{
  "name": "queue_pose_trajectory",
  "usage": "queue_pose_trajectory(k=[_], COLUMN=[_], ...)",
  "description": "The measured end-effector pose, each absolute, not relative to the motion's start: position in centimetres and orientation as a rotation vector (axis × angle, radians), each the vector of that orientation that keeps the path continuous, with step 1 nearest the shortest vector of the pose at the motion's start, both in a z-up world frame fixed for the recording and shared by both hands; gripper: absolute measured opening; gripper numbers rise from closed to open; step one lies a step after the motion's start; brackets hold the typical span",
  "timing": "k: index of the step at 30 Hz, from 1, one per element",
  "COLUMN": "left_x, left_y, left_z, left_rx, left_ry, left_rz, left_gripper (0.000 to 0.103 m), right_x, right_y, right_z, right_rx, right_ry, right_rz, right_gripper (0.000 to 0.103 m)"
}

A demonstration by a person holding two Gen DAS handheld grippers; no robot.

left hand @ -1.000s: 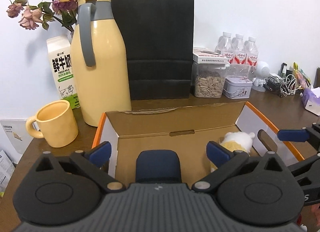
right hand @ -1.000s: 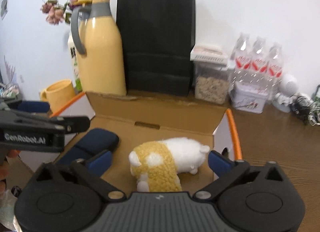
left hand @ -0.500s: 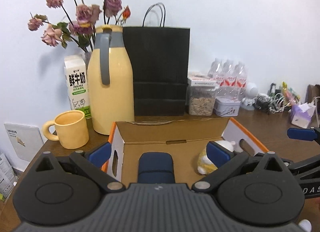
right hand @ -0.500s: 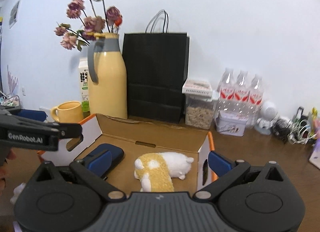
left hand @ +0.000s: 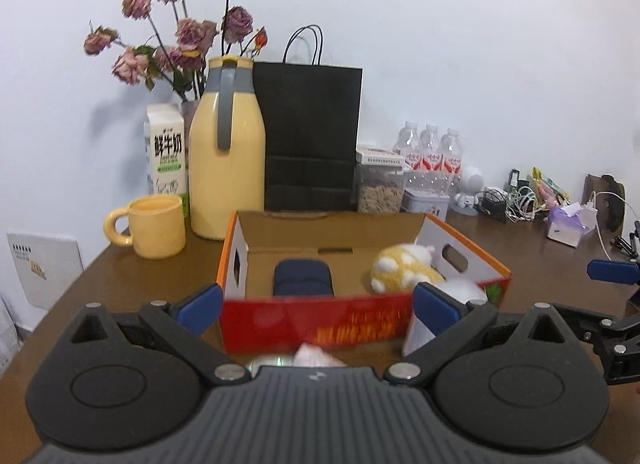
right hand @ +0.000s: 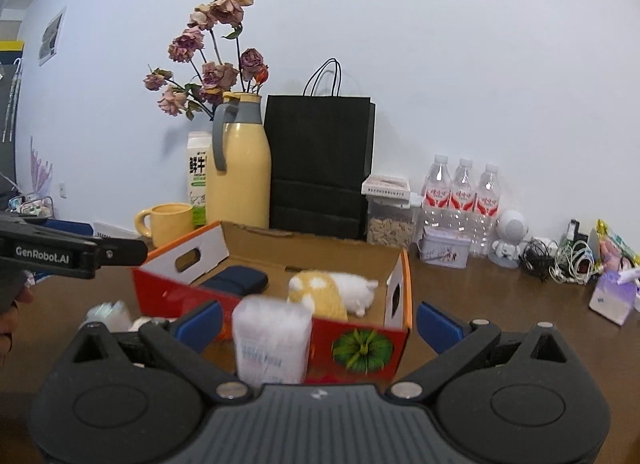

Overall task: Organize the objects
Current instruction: 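Withdraw both grippers from the box back over the table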

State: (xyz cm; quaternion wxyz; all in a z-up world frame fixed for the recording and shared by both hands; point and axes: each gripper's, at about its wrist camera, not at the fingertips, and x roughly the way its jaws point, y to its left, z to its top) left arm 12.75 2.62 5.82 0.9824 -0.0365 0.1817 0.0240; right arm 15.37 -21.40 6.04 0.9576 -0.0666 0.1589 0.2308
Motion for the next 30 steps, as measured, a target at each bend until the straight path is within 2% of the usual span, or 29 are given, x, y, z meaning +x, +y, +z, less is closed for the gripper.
queue_pose_trajectory(k=[16, 30], left_x=[7.4, 7.5], left_y=[3.6, 3.9], left_z=[1.5, -0.5], left_rx=[-0.098, -0.128], left_ry=[0.413, 0.481], left_rz=[0.051, 0.049], left_gripper=[0.103, 0.103], right_x=[9.8, 10.4], right_y=[-23.9, -25.2], right_z=[0.4, -1.1], right_rx=[-0.100, -0.075], right_ry=[0.440, 0.497], right_rz=[0.370, 0.327], right_gripper=[0.103, 0.103])
